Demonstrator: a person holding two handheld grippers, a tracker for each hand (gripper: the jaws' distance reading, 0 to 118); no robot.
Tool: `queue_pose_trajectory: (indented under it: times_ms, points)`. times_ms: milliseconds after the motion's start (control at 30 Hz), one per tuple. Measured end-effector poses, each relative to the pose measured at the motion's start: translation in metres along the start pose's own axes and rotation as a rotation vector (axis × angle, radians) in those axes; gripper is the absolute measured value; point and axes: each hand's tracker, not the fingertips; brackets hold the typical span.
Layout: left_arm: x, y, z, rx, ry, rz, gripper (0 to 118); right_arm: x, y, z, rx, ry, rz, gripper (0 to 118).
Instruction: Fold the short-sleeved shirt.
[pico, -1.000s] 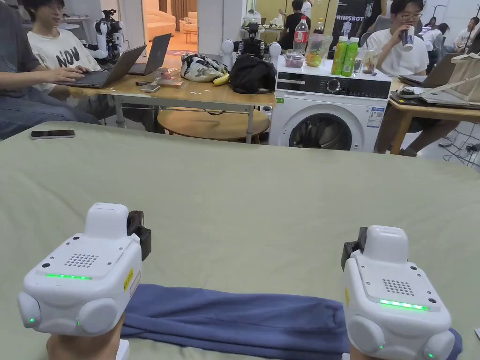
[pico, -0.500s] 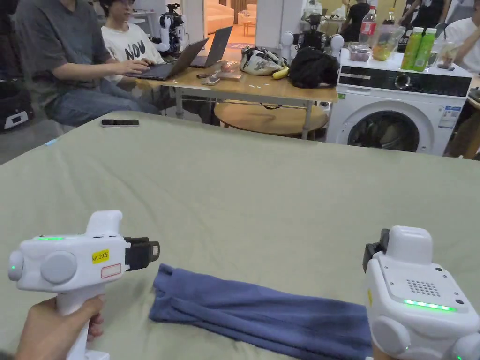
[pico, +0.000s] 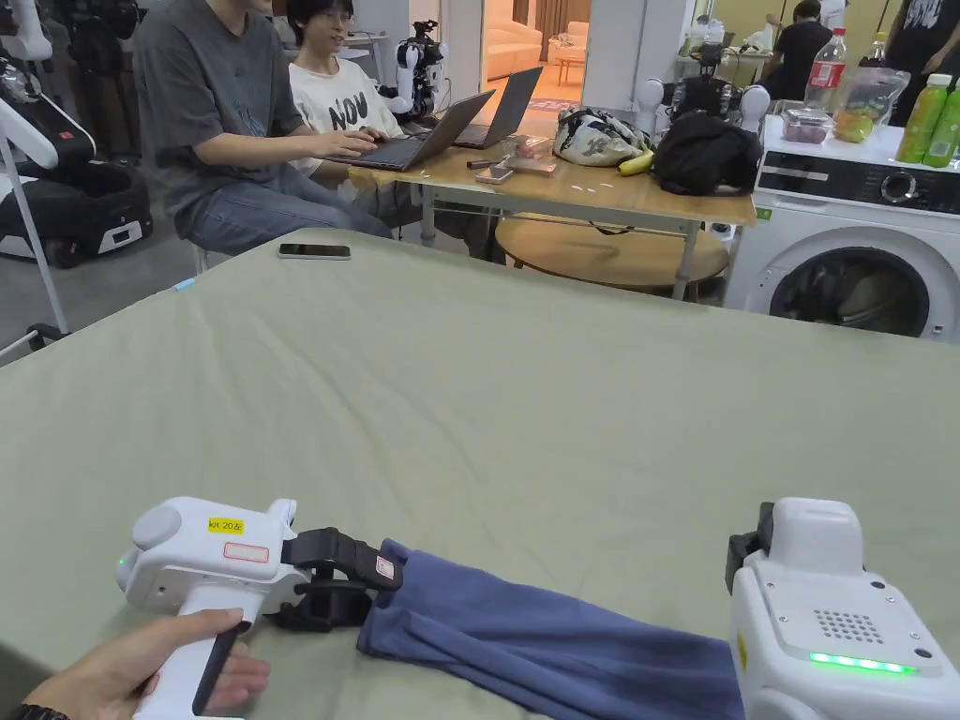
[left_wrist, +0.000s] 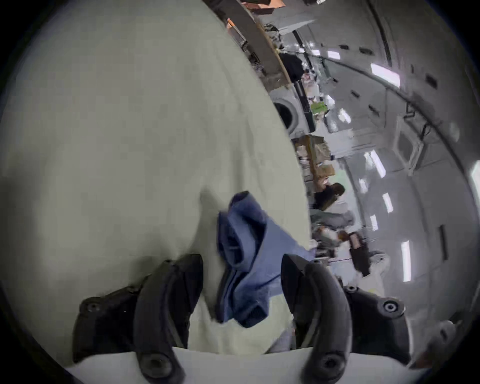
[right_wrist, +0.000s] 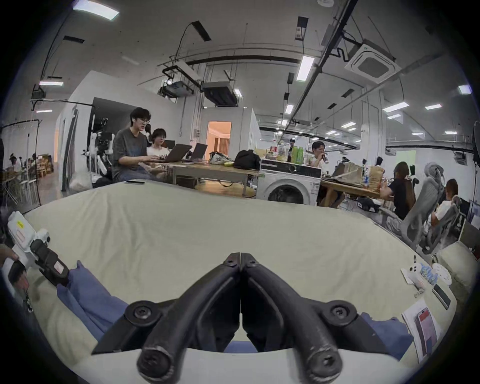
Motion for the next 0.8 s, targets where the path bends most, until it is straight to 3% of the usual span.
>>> queue_pose_trajectory:
  times_ms: [200, 233, 267, 300, 333, 400, 433, 500, 800]
  points:
    - [0.013, -0.012, -0.013, -0.077, -0.066, -0.062, 61, 0.004, -0.002, 0.001, -0.013, -0.007, 0.009, 0]
    - [0.013, -0.011, -0.012, -0.078, -0.053, -0.090, 55, 0.006, -0.003, 0.001, -0.015, -0.007, 0.008, 0]
    - [0.013, -0.011, -0.012, -0.073, -0.020, -0.123, 42, 0.007, -0.004, 0.000, -0.017, -0.009, 0.008, 0]
    - [0.013, -0.010, -0.011, -0.068, 0.013, -0.145, 15, 0.008, -0.004, 0.000, -0.020, -0.010, 0.007, 0]
    - [0.012, -0.010, -0.010, -0.061, 0.087, -0.146, 6, 0.009, -0.004, 0.000, -0.024, -0.010, 0.007, 0]
    - [0.010, -0.011, -0.009, -0.066, 0.148, -0.097, 3, 0.011, -0.005, 0.000, -0.029, -0.009, 0.011, 0]
    - [0.010, -0.012, -0.010, -0.040, 0.060, -0.033, 3, 0.011, -0.006, 0.000, -0.033, -0.012, 0.014, 0]
    - [-0.015, 0.006, -0.052, -0.024, 0.118, -0.082, 3, 0.014, -0.006, 0.000, -0.036, -0.011, 0.012, 0]
    - [0.012, 0.009, -0.029, 0.017, 0.183, -0.233, 2, 0.025, -0.004, -0.003, -0.043, -0.017, 0.007, 0]
